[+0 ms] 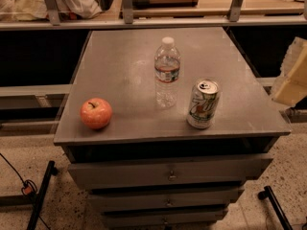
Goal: Pick water bottle
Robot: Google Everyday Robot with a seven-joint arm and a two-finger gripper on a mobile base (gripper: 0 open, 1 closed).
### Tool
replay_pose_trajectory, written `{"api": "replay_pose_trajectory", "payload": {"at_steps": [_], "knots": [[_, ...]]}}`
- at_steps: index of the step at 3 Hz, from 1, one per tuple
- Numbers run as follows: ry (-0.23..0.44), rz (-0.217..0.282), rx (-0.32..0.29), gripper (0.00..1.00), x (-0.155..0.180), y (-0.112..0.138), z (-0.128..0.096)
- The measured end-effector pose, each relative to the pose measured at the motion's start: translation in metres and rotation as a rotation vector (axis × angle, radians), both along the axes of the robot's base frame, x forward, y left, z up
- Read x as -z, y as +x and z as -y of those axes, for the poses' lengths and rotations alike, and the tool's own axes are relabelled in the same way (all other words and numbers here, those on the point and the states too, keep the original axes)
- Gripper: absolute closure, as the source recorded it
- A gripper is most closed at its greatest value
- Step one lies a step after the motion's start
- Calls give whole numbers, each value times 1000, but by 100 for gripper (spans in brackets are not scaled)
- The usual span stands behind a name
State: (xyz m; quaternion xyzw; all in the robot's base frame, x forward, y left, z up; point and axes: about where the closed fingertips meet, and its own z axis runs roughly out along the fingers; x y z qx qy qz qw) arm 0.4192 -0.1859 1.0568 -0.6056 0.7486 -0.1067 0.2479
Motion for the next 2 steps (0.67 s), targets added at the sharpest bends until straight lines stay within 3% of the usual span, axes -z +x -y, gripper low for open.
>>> {"api": "replay_pose_trajectory", "payload": {"at_steps": [2], "knots": [[9, -7, -6, 0, -4, 9, -13]]}}
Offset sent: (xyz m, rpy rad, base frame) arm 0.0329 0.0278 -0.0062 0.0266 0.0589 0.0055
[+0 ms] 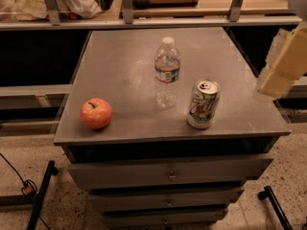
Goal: Pick water bottle
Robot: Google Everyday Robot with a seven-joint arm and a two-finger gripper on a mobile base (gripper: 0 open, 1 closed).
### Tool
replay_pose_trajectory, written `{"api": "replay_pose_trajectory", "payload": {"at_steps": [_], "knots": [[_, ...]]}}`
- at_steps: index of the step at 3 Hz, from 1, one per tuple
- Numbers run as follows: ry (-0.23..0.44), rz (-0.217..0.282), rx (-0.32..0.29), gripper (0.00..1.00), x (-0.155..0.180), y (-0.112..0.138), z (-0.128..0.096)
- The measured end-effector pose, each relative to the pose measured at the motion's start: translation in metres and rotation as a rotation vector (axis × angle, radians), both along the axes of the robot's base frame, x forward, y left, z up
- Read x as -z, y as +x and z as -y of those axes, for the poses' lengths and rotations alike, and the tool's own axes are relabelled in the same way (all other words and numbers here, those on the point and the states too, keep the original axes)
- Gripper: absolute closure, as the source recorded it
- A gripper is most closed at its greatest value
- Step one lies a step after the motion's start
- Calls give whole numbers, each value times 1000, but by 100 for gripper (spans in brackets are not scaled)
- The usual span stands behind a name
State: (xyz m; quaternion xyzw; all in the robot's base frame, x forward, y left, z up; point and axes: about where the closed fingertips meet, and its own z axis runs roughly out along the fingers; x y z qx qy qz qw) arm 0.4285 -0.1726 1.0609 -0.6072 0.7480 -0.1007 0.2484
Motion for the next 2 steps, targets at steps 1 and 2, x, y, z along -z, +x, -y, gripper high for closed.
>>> {"api": "replay_pose_trajectory", "payload": {"at_steps": [1, 2], "knots": [[47, 12, -27, 0, -8, 27, -21], [82, 5, 1, 0, -1, 64, -36]]}}
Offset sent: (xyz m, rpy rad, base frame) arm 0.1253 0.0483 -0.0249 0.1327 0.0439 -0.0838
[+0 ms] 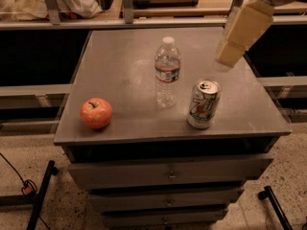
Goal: Pick water bottle
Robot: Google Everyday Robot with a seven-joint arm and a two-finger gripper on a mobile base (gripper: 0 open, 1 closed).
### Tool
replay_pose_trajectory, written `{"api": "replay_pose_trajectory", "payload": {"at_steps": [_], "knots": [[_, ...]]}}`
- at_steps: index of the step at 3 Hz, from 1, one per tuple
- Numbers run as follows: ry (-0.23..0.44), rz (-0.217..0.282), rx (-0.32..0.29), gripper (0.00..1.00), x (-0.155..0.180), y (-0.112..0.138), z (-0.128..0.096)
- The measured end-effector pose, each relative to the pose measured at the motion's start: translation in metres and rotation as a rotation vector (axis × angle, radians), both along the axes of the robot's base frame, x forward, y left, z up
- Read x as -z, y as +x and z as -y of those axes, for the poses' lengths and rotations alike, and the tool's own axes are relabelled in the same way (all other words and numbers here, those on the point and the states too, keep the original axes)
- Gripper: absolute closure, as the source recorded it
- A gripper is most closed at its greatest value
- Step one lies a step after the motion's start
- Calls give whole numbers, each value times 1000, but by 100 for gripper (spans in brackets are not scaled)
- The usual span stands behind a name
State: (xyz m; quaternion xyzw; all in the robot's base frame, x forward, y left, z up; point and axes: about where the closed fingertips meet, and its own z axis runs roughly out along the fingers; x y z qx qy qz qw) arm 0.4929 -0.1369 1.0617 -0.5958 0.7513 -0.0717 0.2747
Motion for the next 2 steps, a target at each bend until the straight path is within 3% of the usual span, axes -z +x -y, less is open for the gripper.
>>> {"api": "replay_pose_trajectory", "payload": {"at_steps": [2], "knots": [[147, 0, 61, 0, 35, 62, -31]]}}
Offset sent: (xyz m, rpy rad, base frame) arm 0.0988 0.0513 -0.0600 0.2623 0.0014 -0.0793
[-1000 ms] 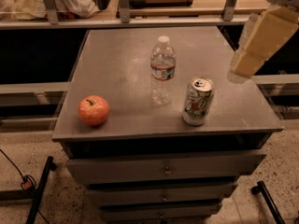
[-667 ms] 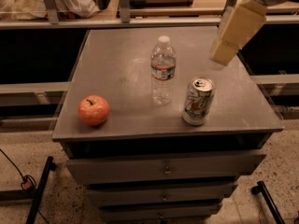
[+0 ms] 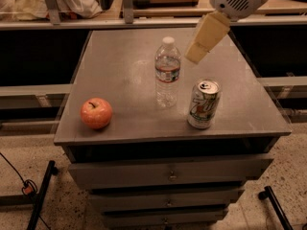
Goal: Pick water bottle
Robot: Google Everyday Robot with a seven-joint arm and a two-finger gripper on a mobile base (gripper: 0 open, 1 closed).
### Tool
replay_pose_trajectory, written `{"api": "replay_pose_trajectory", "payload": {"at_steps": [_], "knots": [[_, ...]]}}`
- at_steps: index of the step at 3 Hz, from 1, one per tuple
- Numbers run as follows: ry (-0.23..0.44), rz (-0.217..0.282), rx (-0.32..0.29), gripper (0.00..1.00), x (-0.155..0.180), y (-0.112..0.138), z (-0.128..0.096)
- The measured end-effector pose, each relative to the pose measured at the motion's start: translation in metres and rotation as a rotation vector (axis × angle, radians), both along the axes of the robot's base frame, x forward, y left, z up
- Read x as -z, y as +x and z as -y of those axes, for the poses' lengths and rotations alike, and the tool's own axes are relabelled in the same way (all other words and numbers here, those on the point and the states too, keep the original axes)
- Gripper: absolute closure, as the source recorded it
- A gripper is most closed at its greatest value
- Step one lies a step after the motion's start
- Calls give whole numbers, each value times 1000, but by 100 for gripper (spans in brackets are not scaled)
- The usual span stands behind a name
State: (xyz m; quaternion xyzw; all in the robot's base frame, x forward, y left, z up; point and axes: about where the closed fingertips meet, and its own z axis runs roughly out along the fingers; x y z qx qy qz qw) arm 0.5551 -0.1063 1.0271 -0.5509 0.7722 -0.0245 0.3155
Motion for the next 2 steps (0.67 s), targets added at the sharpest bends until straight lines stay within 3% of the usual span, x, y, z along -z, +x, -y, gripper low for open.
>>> {"api": "replay_pose_trajectory", "payload": {"at_steps": [2], "knots": [[126, -2, 19, 0, 29, 28, -15]]}}
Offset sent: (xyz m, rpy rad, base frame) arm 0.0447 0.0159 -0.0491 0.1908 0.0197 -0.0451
